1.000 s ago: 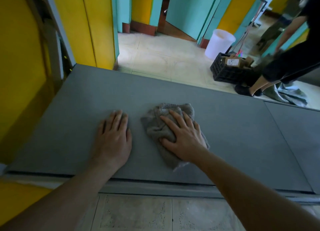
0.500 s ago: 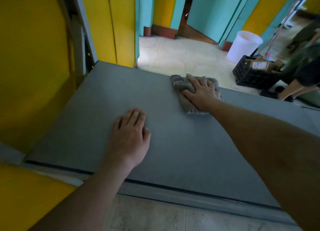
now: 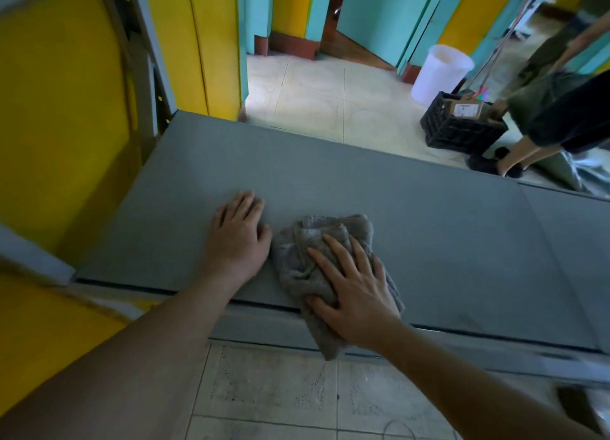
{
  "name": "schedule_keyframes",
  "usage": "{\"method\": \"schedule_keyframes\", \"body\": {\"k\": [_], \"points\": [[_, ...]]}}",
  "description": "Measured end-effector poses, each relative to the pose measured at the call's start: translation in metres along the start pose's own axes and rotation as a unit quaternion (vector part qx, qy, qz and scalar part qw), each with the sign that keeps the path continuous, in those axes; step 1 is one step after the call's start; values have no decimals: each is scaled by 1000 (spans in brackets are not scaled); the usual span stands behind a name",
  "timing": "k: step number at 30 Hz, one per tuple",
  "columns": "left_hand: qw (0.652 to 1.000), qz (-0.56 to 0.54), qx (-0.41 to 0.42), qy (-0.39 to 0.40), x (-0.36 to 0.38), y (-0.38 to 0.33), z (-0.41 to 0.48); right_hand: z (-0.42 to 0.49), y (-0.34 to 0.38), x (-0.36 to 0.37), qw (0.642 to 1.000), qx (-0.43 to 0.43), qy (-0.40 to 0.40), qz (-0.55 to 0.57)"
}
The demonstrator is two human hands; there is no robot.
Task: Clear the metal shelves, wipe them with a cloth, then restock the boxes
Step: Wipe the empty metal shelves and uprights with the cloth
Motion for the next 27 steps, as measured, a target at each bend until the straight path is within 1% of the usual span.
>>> {"method": "schedule_keyframes", "body": {"k": [1, 2, 4, 5, 6, 8, 9, 12, 14, 17, 20, 22, 24, 27], "points": [[999, -45, -6, 1, -2, 3, 1, -4, 2, 1, 1000, 6, 1, 3], [993, -116, -22, 3, -7, 8, 2, -3, 3, 1, 1000, 14, -1, 5], [960, -267, -76, 18, -17, 23, 1, 2, 7, 0, 1000, 28, -5, 3], [952, -294, -82, 28, -22, 29, 1, 5, 12, 0, 999, 34, -7, 5], [960, -270, -65, 29, -30, 33, -1, 9, 19, 0, 999, 34, -5, 5], [986, -163, -14, 19, -45, 44, -4, 17, 43, 3, 1000, 20, -4, 4], [994, -111, 1, 23, -47, 50, -6, 20, 57, 5, 1000, 10, -4, 7], [999, -21, -14, 47, -41, 75, -12, 31, 90, 5, 1000, -4, -9, 22], [999, 26, -17, 33, -33, 80, -11, 34, 92, 5, 1000, 0, -11, 21], [999, 47, -10, 1, -30, 81, -11, 35, 85, 4, 1000, -11, -10, 1], [999, 50, -13, 11, -30, 80, -12, 46, 78, -2, 999, -38, -13, -18], [999, 33, -21, 12, -33, 80, -13, 65, 70, -10, 998, -54, -28, -31], [1000, 20, -21, 0, -36, 79, -14, 94, 53, -19, 998, -44, -42, -31], [1000, 22, -22, -3, -36, 80, -13, 144, 29, -35, 997, -4, -74, -20]]}}
Point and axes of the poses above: each hand's wrist, its own z-axis towards the middle knuckle, its own x-axis out of the palm, y = z × x, the point moved 9 cm from there along z, towards the middle knuckle, and after that the axes turned 1 degree about y, right-handed, at the moved point
